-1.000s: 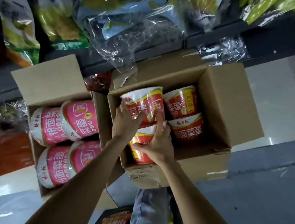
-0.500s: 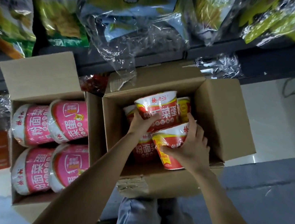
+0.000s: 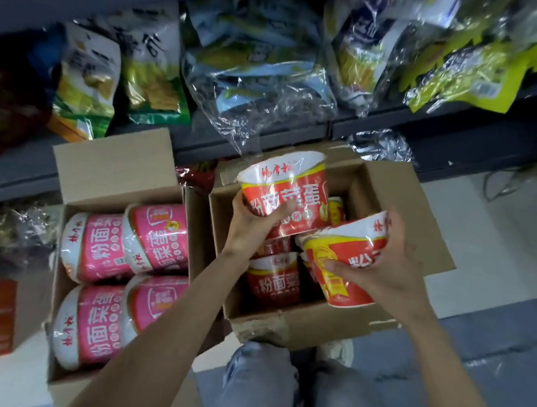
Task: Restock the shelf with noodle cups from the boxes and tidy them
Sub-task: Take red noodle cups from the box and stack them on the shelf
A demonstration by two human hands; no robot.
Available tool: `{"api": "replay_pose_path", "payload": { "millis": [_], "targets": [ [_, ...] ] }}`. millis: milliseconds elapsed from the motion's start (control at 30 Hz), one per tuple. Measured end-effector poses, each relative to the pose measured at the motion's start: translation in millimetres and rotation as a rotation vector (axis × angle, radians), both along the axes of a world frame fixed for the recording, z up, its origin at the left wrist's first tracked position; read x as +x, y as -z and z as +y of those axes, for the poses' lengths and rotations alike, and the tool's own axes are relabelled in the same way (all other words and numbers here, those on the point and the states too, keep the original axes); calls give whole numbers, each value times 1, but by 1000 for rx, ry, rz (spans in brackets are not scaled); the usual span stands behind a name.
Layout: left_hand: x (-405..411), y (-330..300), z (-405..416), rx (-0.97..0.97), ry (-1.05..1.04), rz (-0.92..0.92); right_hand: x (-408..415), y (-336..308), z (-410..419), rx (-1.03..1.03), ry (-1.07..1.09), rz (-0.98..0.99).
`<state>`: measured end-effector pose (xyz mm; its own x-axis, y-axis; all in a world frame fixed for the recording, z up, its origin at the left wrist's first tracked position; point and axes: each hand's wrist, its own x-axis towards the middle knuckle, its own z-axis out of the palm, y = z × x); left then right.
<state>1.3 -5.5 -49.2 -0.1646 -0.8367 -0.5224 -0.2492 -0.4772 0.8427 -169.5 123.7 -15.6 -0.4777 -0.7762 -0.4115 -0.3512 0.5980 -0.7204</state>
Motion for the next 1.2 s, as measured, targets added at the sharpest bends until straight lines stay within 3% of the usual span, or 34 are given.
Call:
{"api": "replay_pose_path", "payload": {
  "millis": [133, 300, 500, 633, 800, 1033, 1200],
  "targets": [
    [36, -69, 13, -223, 17, 131, 5, -49, 23, -194, 107, -17],
    [83, -151, 23, -678, 99, 49, 31, -115, 37, -500, 373, -95],
    [120, -220, 26, -1179, 196, -284, 63, -207, 31, -899, 527, -189],
    [108, -252, 20, -1238, 195, -246, 76, -275, 0, -1094, 414, -252],
    [49, -282, -3, -1211, 156, -113, 73, -325, -53, -1153, 313, 7],
    [-37, -269, -77, -1146, -10, -65, 19, -328, -143, -1174, 248, 47],
    [-76, -249, -129, -1097, 11, -32, -14, -313, -203, -1152, 192, 69]
  ]
}}
